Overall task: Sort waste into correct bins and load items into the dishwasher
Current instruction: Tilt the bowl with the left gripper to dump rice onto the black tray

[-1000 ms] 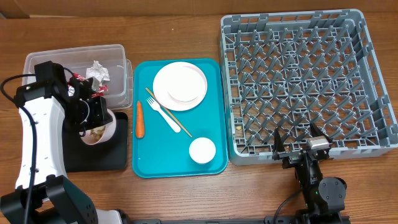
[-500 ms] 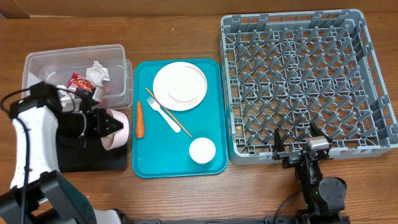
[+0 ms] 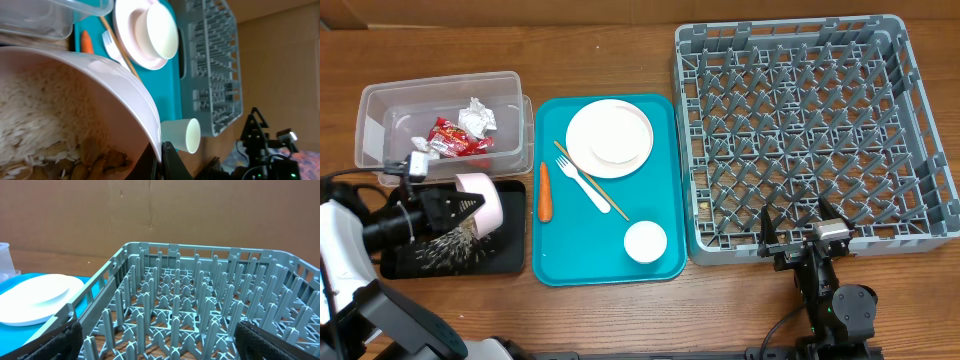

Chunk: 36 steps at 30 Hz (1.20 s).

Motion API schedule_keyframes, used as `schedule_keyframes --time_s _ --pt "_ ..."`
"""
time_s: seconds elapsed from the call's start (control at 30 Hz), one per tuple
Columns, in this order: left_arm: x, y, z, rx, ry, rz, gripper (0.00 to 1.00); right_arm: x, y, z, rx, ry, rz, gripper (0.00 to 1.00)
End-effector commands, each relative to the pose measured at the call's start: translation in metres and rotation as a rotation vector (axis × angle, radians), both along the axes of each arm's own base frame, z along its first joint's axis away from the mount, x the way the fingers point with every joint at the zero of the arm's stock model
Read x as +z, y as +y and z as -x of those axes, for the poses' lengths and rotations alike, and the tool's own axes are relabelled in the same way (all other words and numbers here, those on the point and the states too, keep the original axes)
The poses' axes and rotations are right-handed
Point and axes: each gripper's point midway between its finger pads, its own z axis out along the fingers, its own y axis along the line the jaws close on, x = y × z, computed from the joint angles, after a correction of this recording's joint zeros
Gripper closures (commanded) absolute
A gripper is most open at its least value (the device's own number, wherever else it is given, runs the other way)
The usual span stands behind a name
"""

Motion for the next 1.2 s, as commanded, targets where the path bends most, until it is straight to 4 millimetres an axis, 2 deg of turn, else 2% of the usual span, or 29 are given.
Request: schedule_keyframes --time_s 0.0,0.5,0.8,1.17 --pt "0.028 0.0 0.0 0.005 -0.18 0.031 0.96 -0.001 -0.001 0.0 -0.005 -0.006 0.003 0.0" --pt "0.042 -0.011 0.005 -0.026 -0.258 0.064 0.96 -0.001 -0.001 0.0 -0.004 -0.006 0.003 0.0" --pt "0.05 -0.018 0.01 -0.017 -0.235 0.122 0.96 -0.001 -0.001 0.0 -0.005 -0.006 0.003 0.0" --pt "0.046 -0.02 0.012 -0.008 -0.201 0.145 0.96 -0.001 -0.001 0.0 -0.004 -0.006 0.003 0.0"
